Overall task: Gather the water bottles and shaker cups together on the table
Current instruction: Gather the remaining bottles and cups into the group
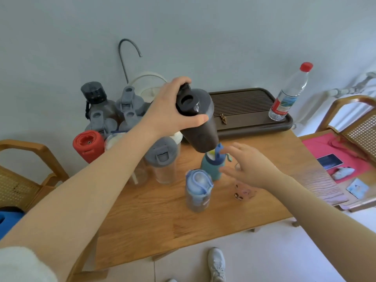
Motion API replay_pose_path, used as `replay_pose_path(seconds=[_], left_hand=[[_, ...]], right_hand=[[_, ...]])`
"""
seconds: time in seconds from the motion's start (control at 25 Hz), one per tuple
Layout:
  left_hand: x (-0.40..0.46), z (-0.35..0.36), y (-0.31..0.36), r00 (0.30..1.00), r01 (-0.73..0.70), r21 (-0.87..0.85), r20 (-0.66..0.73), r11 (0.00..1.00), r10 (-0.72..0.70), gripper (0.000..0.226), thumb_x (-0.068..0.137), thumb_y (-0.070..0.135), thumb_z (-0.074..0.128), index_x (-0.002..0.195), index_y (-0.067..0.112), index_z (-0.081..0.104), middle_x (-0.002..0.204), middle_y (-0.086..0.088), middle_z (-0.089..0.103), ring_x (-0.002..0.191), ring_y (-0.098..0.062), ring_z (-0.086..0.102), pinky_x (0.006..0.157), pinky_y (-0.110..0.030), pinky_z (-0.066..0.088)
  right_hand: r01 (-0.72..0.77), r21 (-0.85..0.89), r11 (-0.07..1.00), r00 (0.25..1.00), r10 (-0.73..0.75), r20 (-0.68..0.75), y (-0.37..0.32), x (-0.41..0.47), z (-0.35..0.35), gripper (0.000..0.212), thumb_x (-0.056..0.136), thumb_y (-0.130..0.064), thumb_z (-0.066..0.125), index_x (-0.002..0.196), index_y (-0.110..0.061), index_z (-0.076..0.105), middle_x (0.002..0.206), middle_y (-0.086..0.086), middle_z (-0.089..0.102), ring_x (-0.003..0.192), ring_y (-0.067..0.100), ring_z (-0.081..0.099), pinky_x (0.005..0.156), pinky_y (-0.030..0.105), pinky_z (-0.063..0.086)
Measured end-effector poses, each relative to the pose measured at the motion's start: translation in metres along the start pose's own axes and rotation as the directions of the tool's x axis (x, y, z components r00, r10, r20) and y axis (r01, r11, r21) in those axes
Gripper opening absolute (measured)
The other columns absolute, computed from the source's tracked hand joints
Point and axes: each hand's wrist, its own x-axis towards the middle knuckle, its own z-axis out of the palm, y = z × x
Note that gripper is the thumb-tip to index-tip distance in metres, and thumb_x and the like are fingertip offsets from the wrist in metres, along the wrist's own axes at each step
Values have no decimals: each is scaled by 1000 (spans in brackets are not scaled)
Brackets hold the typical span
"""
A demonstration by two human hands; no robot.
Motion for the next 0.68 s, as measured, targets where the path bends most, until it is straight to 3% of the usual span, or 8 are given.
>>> replay_pose_path(seconds=[0.12,0.24,0.4,0.52,0.68], left_hand=[[34,36,-9,996,66,107,47,992,-72,75,57,44,79,115,16,41,111,-5,47,97,-18,47,80,-29,41],[57,51,-15,982,186,126,17,974,-189,71,62,39,79,116,15,41,110,-2,44,97,-17,46,76,-27,35],[63,54,-24,980,194,203,4,960,-199,78,58,41,79,121,18,39,118,-5,44,102,-17,45,84,-30,39],[58,81,-31,965,187,331,115,925,-237,79,61,40,79,123,16,35,122,-8,40,107,-22,46,90,-36,43],[45,105,-55,882,242,434,274,868,-384,84,68,44,75,131,15,28,131,-10,37,116,-27,45,98,-38,38]], right_hand=[[0,48,999,998,3,-64,22,22,-14,33,88,-26,56,118,-13,56,122,6,57,111,26,53,92,40,44],[36,66,997,998,-33,-48,44,42,-19,30,89,-25,55,117,-15,57,121,3,58,108,22,55,90,34,45],[40,128,991,999,-38,-18,64,68,-22,29,89,-26,54,116,-15,57,120,4,58,108,21,56,92,36,46],[70,105,992,997,-73,23,71,88,-21,22,90,-21,51,110,-15,59,114,5,59,103,21,56,89,38,48],[87,91,992,988,-97,117,83,109,-22,21,89,-17,50,109,-15,57,114,6,58,105,23,56,91,41,48]])
